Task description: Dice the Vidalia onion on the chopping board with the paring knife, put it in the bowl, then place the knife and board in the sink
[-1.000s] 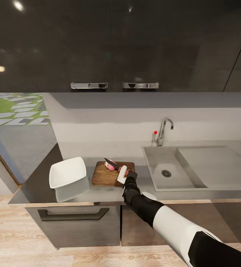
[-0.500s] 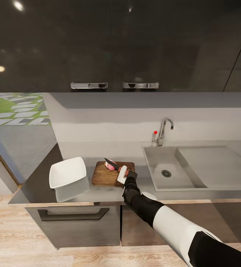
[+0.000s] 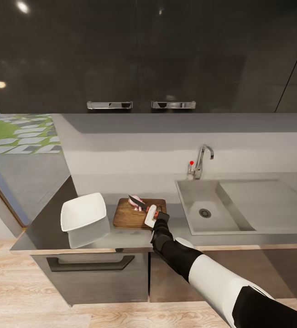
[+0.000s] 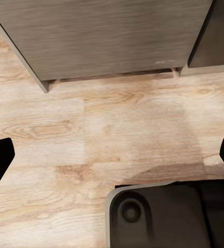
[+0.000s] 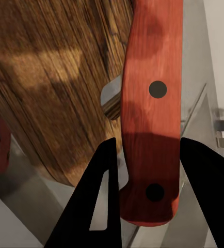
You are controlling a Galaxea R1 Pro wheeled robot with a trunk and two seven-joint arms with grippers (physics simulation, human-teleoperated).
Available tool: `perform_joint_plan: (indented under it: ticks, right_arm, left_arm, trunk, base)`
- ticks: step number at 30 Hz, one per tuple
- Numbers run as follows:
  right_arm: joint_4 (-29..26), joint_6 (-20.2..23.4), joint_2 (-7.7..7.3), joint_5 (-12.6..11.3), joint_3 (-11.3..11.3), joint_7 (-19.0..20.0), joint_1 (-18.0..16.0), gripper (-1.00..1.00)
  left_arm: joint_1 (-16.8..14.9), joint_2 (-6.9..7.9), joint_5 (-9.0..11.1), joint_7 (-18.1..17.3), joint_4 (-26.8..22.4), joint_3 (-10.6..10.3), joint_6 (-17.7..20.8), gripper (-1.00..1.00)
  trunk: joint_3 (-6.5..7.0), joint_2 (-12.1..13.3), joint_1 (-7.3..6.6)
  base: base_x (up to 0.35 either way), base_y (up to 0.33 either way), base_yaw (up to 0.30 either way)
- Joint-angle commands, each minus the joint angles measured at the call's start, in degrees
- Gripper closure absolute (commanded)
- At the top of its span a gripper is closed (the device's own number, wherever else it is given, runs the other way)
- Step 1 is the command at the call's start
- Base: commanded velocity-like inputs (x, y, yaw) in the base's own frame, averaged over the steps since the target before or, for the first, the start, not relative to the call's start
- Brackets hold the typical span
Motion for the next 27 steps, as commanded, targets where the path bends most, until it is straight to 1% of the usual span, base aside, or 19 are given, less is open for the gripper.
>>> perform_joint_plan:
  ticks: [1, 10, 22, 27]
  right_arm:
    - [0.01, 0.35, 0.00, -0.10, 0.31, -0.25, -0.10, 1.00]
    - [0.01, 0.34, 0.00, -0.08, 0.31, -0.25, -0.09, 1.00]
    - [-0.10, 0.28, 0.00, -0.02, 0.31, -0.38, -0.11, 1.00]
    - [-0.23, 0.27, 0.00, 0.03, 0.31, -0.47, -0.11, 1.00]
  left_arm:
    - [-0.01, 0.09, 0.59, 0.23, -0.11, -0.45, -0.08, -1.00]
    - [-0.02, -0.21, 0.59, 0.24, -0.11, -0.50, -0.08, -1.00]
    - [-0.02, -0.25, 0.59, 0.22, -0.11, -0.50, -0.08, -1.00]
    - [-0.03, -0.26, 0.59, 0.22, -0.11, -0.50, -0.08, -1.00]
  trunk:
    - [-0.11, -0.12, 0.04]
    - [-0.11, -0.12, 0.04]
    - [-0.11, -0.12, 0.04]
    - [-0.11, -0.12, 0.04]
  base:
    - [0.000, 0.000, 0.000]
    - [0.000, 0.000, 0.000]
    - [0.001, 0.000, 0.000]
    - [0.156, 0.000, 0.000]
